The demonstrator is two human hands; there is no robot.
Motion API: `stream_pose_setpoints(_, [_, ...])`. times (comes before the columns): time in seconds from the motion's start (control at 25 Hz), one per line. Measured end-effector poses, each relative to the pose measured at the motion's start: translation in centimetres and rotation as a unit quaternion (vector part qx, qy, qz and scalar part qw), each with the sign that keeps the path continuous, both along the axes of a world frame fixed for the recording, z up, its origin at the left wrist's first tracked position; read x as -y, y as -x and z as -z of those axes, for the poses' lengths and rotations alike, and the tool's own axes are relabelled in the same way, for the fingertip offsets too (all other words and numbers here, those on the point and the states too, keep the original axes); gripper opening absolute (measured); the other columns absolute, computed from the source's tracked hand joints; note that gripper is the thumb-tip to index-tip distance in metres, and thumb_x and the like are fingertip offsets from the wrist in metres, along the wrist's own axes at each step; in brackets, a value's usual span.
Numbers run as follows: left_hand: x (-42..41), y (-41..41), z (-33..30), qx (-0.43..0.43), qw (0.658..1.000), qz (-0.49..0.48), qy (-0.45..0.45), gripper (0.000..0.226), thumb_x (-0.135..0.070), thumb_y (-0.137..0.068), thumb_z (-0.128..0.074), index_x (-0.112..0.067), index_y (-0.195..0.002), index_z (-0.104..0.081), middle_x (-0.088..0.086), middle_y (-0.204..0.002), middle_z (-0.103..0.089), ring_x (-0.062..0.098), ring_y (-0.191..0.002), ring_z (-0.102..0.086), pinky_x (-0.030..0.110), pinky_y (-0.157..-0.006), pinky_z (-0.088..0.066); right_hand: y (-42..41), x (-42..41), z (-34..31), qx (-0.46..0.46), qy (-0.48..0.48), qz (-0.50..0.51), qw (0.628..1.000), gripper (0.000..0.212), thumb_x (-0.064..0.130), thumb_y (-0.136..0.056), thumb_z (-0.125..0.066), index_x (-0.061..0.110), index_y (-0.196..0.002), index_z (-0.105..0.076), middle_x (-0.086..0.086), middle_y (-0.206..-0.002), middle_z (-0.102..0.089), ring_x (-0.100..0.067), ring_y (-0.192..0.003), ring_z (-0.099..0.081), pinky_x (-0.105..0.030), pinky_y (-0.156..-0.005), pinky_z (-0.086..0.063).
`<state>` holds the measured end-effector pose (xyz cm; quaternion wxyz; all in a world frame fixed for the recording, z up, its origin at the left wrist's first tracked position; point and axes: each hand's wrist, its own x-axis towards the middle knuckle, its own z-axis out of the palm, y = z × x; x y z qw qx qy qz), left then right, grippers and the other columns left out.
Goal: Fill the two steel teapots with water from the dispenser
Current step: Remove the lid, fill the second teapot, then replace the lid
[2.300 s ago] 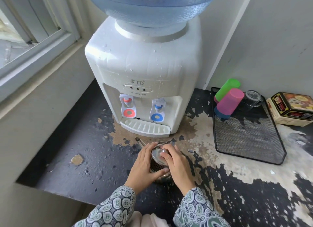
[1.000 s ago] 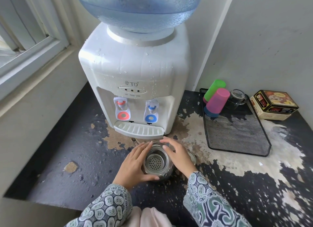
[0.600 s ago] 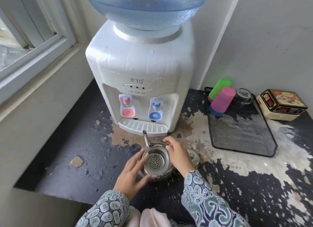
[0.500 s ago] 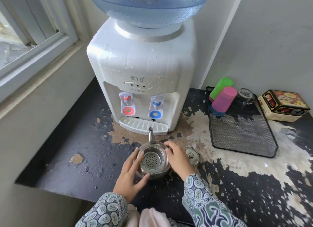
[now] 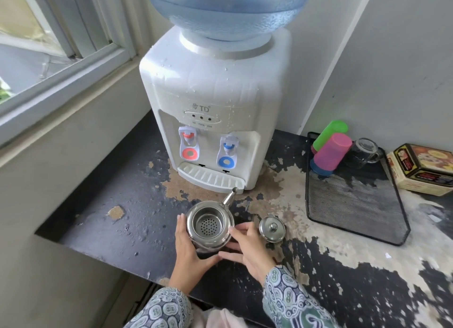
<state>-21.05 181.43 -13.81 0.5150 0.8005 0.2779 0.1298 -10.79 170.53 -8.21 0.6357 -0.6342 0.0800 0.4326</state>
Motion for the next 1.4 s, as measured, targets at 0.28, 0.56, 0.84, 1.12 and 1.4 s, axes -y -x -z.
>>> stream_pose_setpoints(0.28, [-3.4,-0.7,-0.9,0.034,0.998,0.029,0.036,0.117,-0.049,-0.04,-0.088,-0.033,-0.137,-0.024,-0.008,-0.137,-0.041,0.003,-0.129,-0.039,0.029,-0.109,-0.033,-1.4,0.3,-0.1,0.178,0.071,-0.146,0.97,0.044,0.052,-0.084,-0.054,0.034,-0.124,-0.046,0.014,-0.128,-0.049,-0.007,-0.118,-0.046,-0.038,-0.105,-0.038])
stream_pose_setpoints(0.56, [-7.3,-5.2,-4.6,0.026,0.987,0.14,0.08,0.101,-0.049,-0.045,-0.086,-0.034,-0.129,-0.031,-0.011,-0.13,-0.047,-0.004,-0.118,-0.048,0.026,-0.105,-0.039,-1.0,-0.9,-0.5,0.23,0.044,-0.001,0.972,0.048,0.069,-0.07,-0.058,0.041,-0.109,-0.053,0.012,-0.121,-0.06,-0.006,-0.114,-0.055,-0.043,-0.102,-0.044])
stream_pose_setpoints(0.84, [-9.0,-9.6,-5.5,0.021,0.974,0.219,0.061,0.124,-0.057,-0.043,-0.084,-0.036,-0.139,-0.009,-0.016,-0.143,-0.02,0.006,-0.136,-0.025,0.035,-0.113,-0.028,-1.9,-4.4,-2.5,0.227,0.023,0.137,0.964,0.037,0.048,-0.08,-0.059,0.023,-0.105,-0.049,0.001,-0.106,-0.061,-0.013,-0.096,-0.062,-0.039,-0.079,-0.057])
stream_pose_setpoints(1.12, [-10.6,-12.2,-6.0,0.03,0.97,0.236,0.046,0.122,-0.051,-0.045,-0.084,-0.027,-0.141,-0.012,-0.007,-0.142,-0.029,0.006,-0.132,-0.029,0.023,-0.11,-0.024,-3.6,-6.1,-1.7,0.316,0.12,0.138,0.931,0.051,0.072,-0.069,-0.052,0.031,-0.1,-0.05,0.0,-0.111,-0.058,-0.011,-0.097,-0.06,-0.028,-0.085,-0.054])
stream_pose_setpoints(1.4, [-11.3,-12.6,-6.0,0.03,0.966,0.252,0.048,0.117,-0.053,-0.043,-0.083,-0.034,-0.135,-0.014,-0.013,-0.132,-0.032,0.001,-0.125,-0.031,0.018,-0.105,-0.024,-6.2,-7.7,-4.8,0.489,0.386,0.1,0.776,0.027,0.041,-0.09,-0.049,0.025,-0.109,-0.059,0.0,-0.112,-0.046,-0.017,-0.098,-0.038,-0.027,-0.076,-0.031])
